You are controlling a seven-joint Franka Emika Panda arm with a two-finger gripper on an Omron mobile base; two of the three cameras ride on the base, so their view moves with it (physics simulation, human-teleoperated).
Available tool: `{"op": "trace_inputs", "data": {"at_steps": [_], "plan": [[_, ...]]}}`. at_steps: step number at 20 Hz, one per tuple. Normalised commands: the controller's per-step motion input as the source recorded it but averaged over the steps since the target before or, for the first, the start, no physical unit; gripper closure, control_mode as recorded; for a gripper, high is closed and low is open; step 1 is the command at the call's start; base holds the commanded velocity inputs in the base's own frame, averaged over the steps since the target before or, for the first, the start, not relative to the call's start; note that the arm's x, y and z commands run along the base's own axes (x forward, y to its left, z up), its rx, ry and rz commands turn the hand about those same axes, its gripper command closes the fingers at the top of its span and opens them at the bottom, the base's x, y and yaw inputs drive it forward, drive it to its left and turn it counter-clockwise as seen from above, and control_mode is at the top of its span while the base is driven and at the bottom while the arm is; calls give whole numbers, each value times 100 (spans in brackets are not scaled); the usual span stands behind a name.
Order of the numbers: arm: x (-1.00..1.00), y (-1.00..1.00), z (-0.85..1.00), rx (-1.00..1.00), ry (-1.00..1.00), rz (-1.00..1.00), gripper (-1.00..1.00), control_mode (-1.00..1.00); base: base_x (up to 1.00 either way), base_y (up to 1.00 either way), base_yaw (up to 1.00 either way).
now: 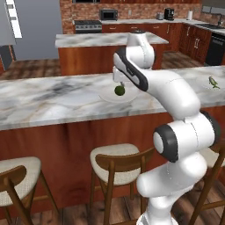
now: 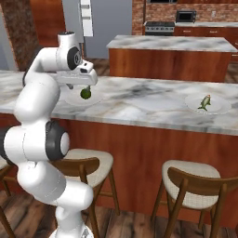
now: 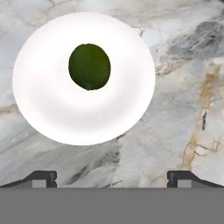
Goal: Transport the fish and lime to the fridge. Place the fish on the rack containing meat and place the lime on the rack containing the vegetable, ensuring meats and vegetables are on different racks.
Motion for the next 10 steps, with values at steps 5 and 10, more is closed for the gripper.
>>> {"op": "trace_inputs", "data": {"at_steps": [5, 10], "plan": [[25, 14, -35, 0, 0, 0, -100, -100, 0, 0, 0], [8, 9, -24, -4, -5, 0, -100, -100, 0, 0, 0]]}}
